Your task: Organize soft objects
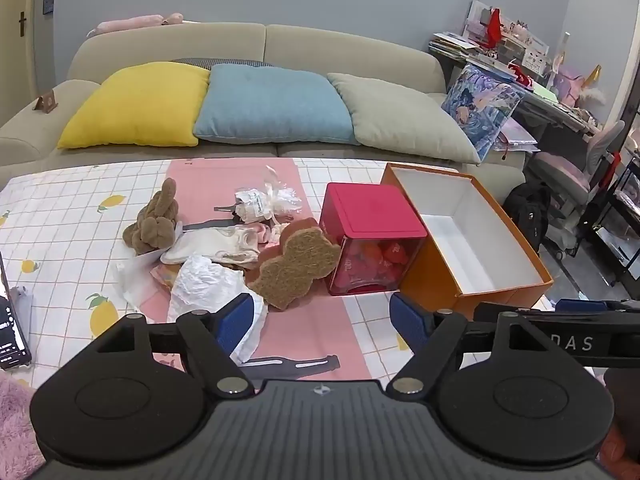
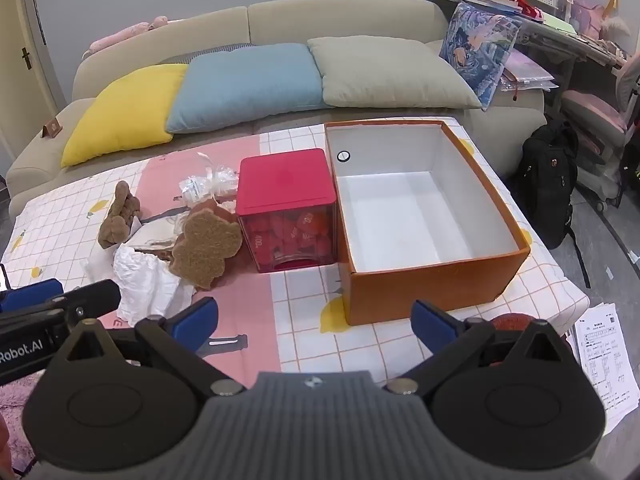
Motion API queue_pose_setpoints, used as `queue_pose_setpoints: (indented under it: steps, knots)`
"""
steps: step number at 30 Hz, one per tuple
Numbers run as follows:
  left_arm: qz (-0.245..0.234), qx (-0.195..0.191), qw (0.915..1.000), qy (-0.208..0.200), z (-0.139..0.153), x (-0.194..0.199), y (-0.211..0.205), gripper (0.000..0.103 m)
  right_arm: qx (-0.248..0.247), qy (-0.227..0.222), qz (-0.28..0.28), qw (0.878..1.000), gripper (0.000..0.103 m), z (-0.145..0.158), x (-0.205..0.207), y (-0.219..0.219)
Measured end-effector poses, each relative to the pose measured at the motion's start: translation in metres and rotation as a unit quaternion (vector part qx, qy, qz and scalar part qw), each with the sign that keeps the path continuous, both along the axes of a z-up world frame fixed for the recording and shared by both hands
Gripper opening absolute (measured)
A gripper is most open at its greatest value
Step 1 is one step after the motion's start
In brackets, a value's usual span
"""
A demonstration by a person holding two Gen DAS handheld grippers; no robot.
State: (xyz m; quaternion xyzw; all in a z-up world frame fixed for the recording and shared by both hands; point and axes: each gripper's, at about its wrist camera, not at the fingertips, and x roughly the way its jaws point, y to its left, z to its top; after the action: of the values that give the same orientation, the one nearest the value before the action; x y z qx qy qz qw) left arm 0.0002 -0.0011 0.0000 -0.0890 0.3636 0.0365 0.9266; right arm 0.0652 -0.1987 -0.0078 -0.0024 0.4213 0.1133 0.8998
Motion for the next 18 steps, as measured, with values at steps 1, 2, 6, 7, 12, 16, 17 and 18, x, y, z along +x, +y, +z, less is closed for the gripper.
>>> queue_pose_setpoints:
  steps: [1,2,6,7,12,16,17,18]
  knots:
    - [0.001,0.004,1.0000,0.003,-0.0001,0.0005,-0.0011,0.091,-0.001,0.000,0.000,1.000,0.100,-0.0002,0.0003,0.0002]
    - [0.003,0.008,0.9999,0.006,-0.0002,0.0013,-0.0022,0.091,-0.001,0.000,0.000,1.000,0.100,-0.0005,0.0006,0.0003]
    - [-0.001,-0.002,1.0000,-0.003,0.0022,-0.0006,0.0019,0.091,0.000,-0.001,-0.002,1.000,0.100,-0.0001,0.0006,-0.0001]
    - [0.000,-0.002,1.0000,-0.002,-0.0011,-0.0008,0.0007,0.091,0.000,-0.001,-0.002,1.000,0.100,0.0000,0.0004,-0.0001]
    - [0.001,0.000,1.0000,-0.001,-0.0023,-0.0011,-0.0007,0.091,-0.001,0.005,0.001,1.000,0.100,-0.0015,-0.0021,0.0015]
    - [0.001,-0.002,1.0000,-0.001,-0.0022,-0.0008,-0.0004,0.091,-0.001,0.008,0.001,1.000,0.100,-0.0030,-0.0003,0.0000]
    - [0.002,-0.002,1.0000,0.000,-0.0016,-0.0007,-0.0009,0.091,-0.002,0.011,0.000,1.000,0.100,-0.0040,0.0022,0.0016]
    - [0.002,-0.002,1.0000,0.000,-0.0019,-0.0008,-0.0007,0.091,-0.003,0.011,0.000,1.000,0.100,-0.0040,0.0027,0.0024]
